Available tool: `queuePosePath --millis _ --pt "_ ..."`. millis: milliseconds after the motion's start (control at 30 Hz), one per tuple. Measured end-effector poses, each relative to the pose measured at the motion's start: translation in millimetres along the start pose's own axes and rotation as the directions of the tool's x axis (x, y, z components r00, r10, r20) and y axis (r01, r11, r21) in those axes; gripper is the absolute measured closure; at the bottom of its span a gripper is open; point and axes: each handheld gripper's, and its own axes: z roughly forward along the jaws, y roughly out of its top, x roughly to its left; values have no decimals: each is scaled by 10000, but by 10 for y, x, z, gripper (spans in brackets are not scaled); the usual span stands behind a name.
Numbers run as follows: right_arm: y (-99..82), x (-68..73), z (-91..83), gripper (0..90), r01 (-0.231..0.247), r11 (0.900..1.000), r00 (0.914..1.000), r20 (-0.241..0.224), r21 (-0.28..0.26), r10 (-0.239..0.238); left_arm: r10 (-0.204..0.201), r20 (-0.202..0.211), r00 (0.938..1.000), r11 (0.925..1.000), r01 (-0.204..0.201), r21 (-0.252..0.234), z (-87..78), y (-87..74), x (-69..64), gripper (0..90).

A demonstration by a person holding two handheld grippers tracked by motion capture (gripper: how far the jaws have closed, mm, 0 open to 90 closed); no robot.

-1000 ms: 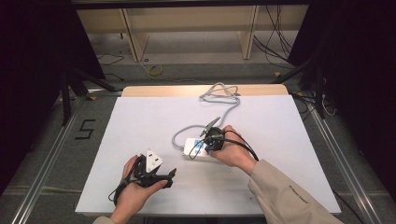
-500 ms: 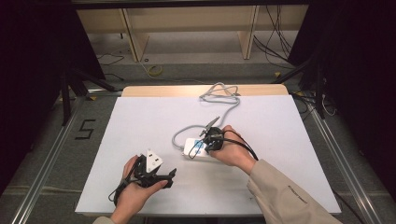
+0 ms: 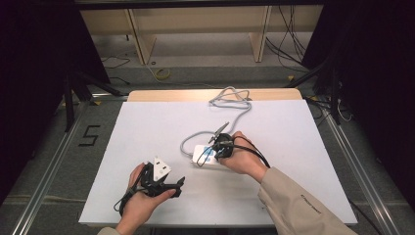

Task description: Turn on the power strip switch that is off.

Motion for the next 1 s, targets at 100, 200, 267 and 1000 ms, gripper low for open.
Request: queuePosePath --millis 100,200,267,1000 --pt "0 4 1 900 41 10000 10000 -2 24 -41 -56 -15 10000 10000 56 -35 1 -1 -2 158" --pt "-2 11 7 900 56 10000 10000 35 50 -56 -47 -15 10000 10000 47 -26 -2 -2 -1 158" --pt "-3 13 7 900 38 10000 10000 33 34 -38 -43 -14 10000 10000 43 -24 -1 -2 -1 158" --pt "-45 -22 3 900 -271 9993 9995 -186 -252 266 -10 33 10000 10000 10 22 3 0 1 158"
